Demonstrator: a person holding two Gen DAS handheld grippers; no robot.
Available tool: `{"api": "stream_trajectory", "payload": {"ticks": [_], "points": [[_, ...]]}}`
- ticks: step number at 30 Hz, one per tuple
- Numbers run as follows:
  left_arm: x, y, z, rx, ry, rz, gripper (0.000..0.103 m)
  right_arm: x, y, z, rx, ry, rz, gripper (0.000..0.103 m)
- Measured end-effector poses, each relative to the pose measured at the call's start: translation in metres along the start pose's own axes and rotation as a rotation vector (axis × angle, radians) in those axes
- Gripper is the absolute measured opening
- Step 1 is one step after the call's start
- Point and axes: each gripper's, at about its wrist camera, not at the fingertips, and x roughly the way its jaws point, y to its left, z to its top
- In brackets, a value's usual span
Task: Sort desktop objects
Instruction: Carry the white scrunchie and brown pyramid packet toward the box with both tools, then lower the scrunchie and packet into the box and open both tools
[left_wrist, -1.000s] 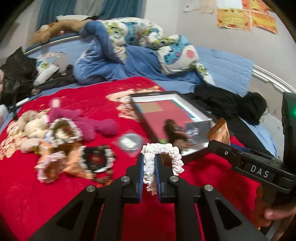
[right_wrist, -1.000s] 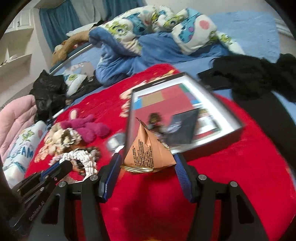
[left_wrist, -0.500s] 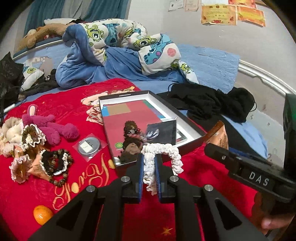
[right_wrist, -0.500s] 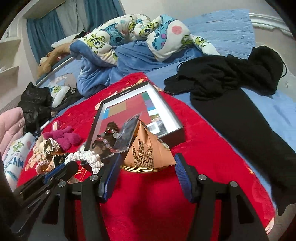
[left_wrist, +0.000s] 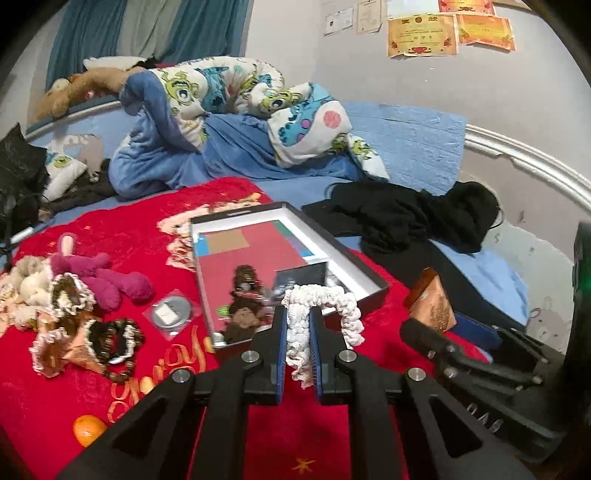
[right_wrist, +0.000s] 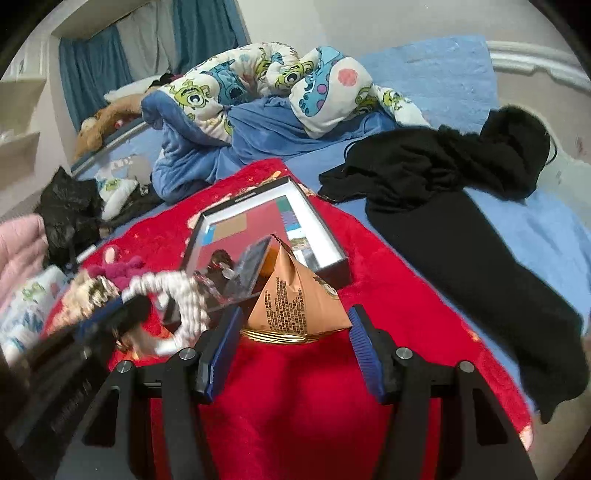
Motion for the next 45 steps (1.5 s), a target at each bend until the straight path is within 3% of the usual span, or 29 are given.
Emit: {"api": "stream_trajectory", "payload": {"ticks": [4,8,14,20,26,38,42,45], "points": [[-0.001,-0.005,-0.001,0.044,-0.028,0.022,0.012,-0.006,-0.003,0.006,0.010,-0.019,-0.008,0.057],[0.007,-0.002,-0.003,0.015,-0.001,0.013,0.012,-0.004,-0.003,0.013,0.037,-0.060,0.011,0.057],[0.015,0.000,-0.004,0.006,0.015,0.018,0.012,0.011,-0.008,0.016,0.064,-0.055,0.034,0.057],[0.016,0.003,0.005,0.014,-0.019,0.041,0.012,0.022,-0.011,0.016,0.036,-0.039,0.024,0.057],[0.020,0.016,0.021,0.006,-0.068,0.077,0.012,0.035,-0.017,0.021,0.087,-0.039,0.049,0.057],[0.061,0.035,0.031,-0.023,-0.001,0.050,0.012,0.077,0.000,0.035,0.076,-0.012,0.079,0.057],[0.076,0.034,0.037,0.008,-0.005,0.076,0.012,0.096,0.000,0.041,0.106,-0.002,0.100,0.057],[0.089,0.043,0.044,-0.028,0.009,0.055,0.012,0.108,0.003,0.046,0.111,-0.002,0.097,0.057]]}}
